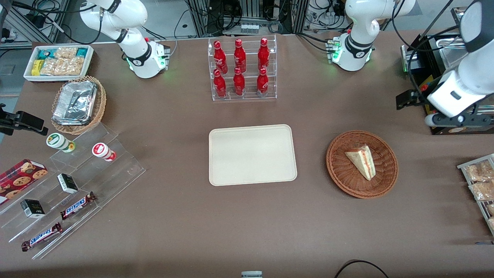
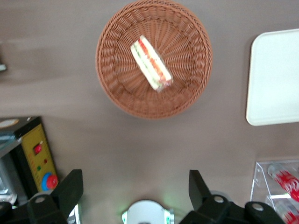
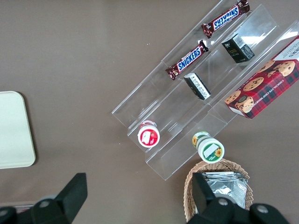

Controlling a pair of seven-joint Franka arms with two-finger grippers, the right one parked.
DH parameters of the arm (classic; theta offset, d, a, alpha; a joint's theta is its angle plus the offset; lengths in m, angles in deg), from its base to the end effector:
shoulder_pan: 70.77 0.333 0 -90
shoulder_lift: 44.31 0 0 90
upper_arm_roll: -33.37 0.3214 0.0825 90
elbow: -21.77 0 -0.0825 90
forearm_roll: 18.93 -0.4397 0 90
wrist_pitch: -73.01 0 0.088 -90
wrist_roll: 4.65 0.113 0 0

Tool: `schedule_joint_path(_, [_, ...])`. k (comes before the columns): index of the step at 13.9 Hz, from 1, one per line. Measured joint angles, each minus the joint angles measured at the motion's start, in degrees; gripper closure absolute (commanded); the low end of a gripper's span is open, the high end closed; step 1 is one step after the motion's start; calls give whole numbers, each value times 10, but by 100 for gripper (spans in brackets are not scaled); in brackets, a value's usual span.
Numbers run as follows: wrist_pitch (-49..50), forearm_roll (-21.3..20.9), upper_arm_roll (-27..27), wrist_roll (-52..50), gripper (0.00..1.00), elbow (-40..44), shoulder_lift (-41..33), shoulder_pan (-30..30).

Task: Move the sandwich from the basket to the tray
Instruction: 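Move the left gripper over the wrapped sandwich in the wicker basket, then lower the left gripper and close it on the wrapped sandwich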

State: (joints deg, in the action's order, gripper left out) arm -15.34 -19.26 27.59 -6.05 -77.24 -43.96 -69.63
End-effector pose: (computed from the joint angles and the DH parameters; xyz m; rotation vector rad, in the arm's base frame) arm 0.5946 -0.0475 0.5361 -3.1108 0.0887 0.2990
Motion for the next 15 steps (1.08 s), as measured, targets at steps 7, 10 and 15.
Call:
schedule_joint_path(7, [-264, 0, -5, 0, 0, -207, 15, -7])
schedule_joint_path(10, [-331, 0, -4, -43, 0, -260, 16, -7])
schedule_joint_path(15, [-408, 2, -4, -291, 0, -269, 40, -7])
